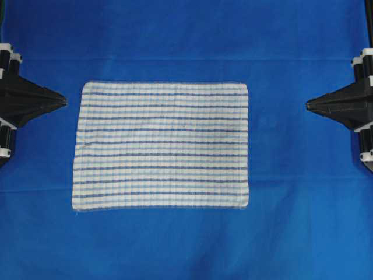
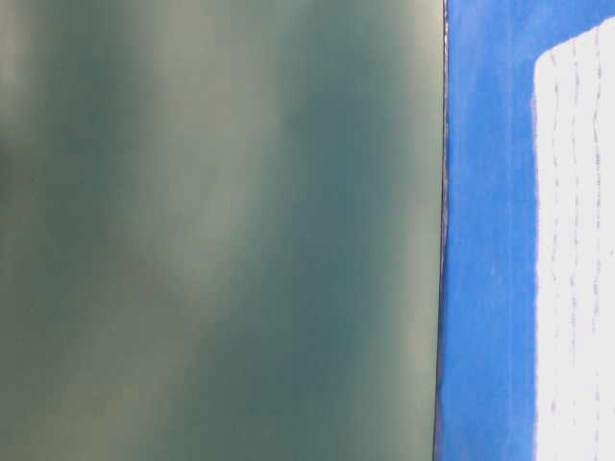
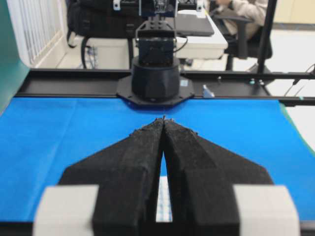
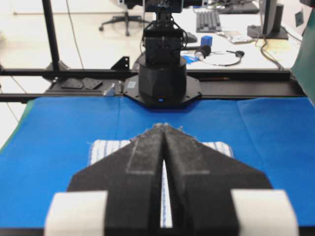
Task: Fold the blue towel.
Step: 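Reach both grippers to the towel's top corners and grasp them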
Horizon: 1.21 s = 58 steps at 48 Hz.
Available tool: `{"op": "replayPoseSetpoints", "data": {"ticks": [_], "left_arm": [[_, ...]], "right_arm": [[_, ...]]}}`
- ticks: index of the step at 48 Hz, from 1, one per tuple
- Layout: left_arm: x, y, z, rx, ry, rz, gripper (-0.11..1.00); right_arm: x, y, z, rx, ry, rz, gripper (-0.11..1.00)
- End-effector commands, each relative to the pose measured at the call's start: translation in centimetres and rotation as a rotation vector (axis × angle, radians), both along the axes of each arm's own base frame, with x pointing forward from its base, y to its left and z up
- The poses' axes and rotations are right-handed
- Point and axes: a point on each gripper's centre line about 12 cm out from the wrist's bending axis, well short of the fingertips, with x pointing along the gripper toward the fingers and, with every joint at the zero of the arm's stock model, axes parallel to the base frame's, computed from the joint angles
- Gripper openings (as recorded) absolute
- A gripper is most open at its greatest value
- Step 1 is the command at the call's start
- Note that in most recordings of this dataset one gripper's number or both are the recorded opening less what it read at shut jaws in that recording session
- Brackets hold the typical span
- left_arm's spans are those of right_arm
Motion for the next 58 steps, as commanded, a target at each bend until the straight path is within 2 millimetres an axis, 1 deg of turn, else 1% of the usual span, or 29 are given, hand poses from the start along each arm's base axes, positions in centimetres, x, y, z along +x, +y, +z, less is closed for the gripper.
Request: {"op": "replayPoseSetpoints", "data": {"ticks": [1, 8, 14, 22, 31, 34, 36, 39, 43, 45, 48, 50, 52, 58], "left_arm": [[0.5, 0.5, 0.9, -0.034, 0.024, 0.026, 0.0], [0.5, 1.1, 0.2, -0.037, 0.076, 0.055, 0.0], [0.5, 1.8, -0.6, -0.04, 0.13, 0.086, 0.0], [0.7, 3.0, -3.0, -0.057, 0.287, 0.148, 0.0], [0.9, 4.9, -5.7, -0.088, 0.44, 0.233, 0.0], [0.9, 5.5, -6.7, -0.101, 0.489, 0.259, 0.03], [0.8, 5.9, -7.2, -0.109, 0.515, 0.278, 0.1], [0.6, 6.6, -8.1, -0.123, 0.547, 0.309, 0.23], [0.2, 7.5, -9.3, -0.141, 0.586, 0.356, 0.47], [-0.1, 8.0, -9.9, -0.152, 0.609, 0.378, 0.59], [-0.5, 8.5, -11.1, -0.169, 0.646, 0.407, 0.76], [-0.7, 8.7, -11.8, -0.173, 0.668, 0.417, 0.85], [-0.9, 8.9, -12.4, -0.176, 0.689, 0.424, 0.87], [-1.0, 9.3, -14.3, -0.192, 0.739, 0.442, 0.86]], "right_arm": [[0.5, -0.2, 0.5, 0.009, -0.003, -0.012, 0.0], [1.4, -1.3, -0.2, 0.018, 0.089, -0.061, 0.0], [2.4, -2.5, -1.3, 0.052, 0.192, -0.111, 0.0], [3.9, -3.9, -3.4, 0.087, 0.317, -0.167, 0.0], [5.4, -6.0, -6.4, 0.129, 0.477, -0.24, 0.01], [6.0, -6.7, -7.4, 0.148, 0.533, -0.262, 0.02], [6.5, -7.2, -8.1, 0.159, 0.578, -0.276, 0.09], [7.1, -7.8, -9.0, 0.171, 0.63, -0.291, 0.28], [7.8, -8.6, -10.3, 0.185, 0.701, -0.312, 0.52], [8.1, -9.1, -10.9, 0.192, 0.731, -0.323, 0.59], [8.5, -9.8, -12.0, 0.205, 0.774, -0.34, 0.58], [8.7, -10.3, -12.7, 0.21, 0.798, -0.351, 0.56], [8.9, -10.7, -13.3, 0.215, 0.819, -0.358, 0.54], [9.7, -11.6, -15.2, 0.224, 0.862, -0.374, 0.55]]}}
